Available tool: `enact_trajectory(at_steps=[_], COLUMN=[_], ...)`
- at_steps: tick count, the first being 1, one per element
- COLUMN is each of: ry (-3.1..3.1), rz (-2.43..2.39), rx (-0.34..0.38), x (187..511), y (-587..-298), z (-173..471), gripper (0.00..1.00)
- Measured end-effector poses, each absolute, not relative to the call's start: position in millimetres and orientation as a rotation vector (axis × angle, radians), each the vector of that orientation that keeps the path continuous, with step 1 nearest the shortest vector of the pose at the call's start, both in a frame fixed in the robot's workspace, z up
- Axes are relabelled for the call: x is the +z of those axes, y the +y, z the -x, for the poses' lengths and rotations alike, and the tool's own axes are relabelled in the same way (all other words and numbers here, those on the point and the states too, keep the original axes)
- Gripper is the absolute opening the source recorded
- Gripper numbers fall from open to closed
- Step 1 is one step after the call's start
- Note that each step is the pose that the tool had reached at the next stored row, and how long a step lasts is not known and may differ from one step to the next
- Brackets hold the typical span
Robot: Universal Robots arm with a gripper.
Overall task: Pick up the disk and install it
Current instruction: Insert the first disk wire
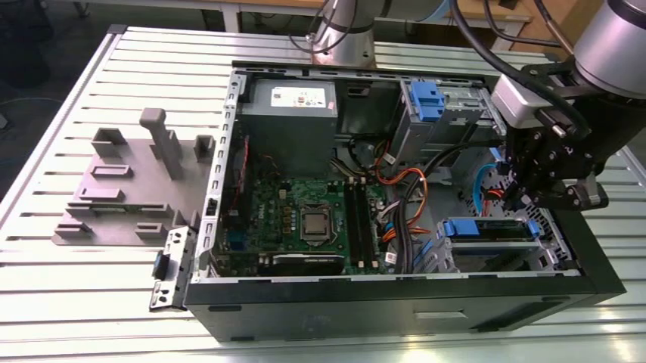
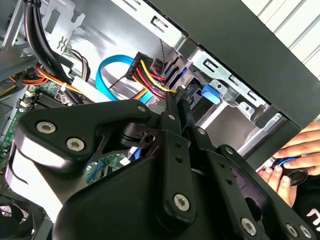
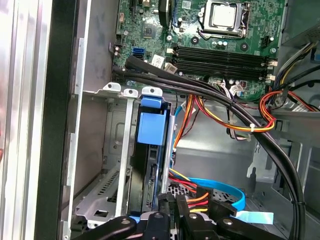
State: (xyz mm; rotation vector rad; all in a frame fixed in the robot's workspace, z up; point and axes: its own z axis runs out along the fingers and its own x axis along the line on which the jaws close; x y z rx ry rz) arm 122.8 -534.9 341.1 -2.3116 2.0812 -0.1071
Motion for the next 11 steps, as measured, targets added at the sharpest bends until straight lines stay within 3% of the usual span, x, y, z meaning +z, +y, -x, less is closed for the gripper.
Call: enact_trajectory(at_steps=[11], ry=[2.081], rz=[2.311], rx=[-0.107], x=[340.9], y=[-535.5], z=[-122.8], gripper=[0.17])
